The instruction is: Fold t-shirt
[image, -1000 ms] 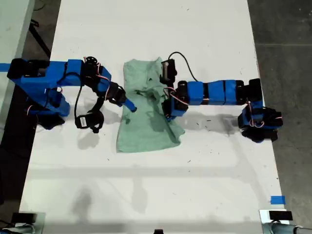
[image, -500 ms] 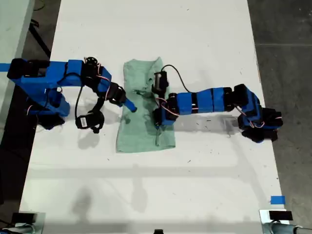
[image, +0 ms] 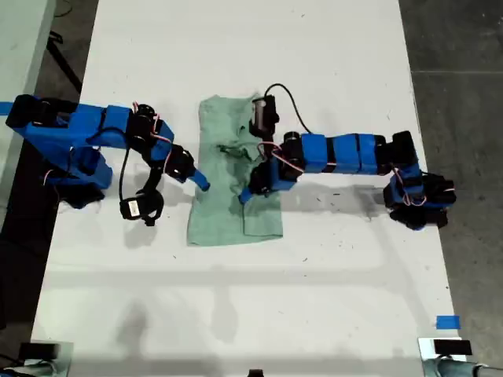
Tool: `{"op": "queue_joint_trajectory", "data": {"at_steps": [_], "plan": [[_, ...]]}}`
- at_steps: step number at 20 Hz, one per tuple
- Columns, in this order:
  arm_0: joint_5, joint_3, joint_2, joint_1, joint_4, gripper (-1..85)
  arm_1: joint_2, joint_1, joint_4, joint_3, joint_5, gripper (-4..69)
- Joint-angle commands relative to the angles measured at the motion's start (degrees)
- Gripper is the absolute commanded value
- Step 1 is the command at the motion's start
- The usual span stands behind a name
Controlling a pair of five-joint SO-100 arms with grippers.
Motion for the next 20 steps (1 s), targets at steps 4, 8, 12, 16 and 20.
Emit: {"op": "queue_joint_trajectory", "data": {"at_steps": [4, 8, 12, 16, 20], "plan": [[-7.03, 1.41, -1.49, 7.29, -5.63, 29.0, 5.63, 3.25, 3.6, -1.41, -2.02, 24.7], [-8.26, 1.23, -5.36, 8.44, -9.58, 29.0, 5.19, 3.69, 3.52, -1.32, -2.55, 23.9], [-9.93, 1.93, -9.84, 8.79, -11.87, 29.0, 5.19, 3.69, 3.6, -0.97, -2.81, 22.9], [-12.04, 6.33, -12.22, 8.61, -17.93, 28.3, 5.19, 3.69, 3.69, -0.44, -2.9, 22.2], [-12.39, 7.12, -14.85, 8.35, -21.01, 18.8, 5.1, 3.52, 3.52, 0.62, -2.99, 21.5]]}}
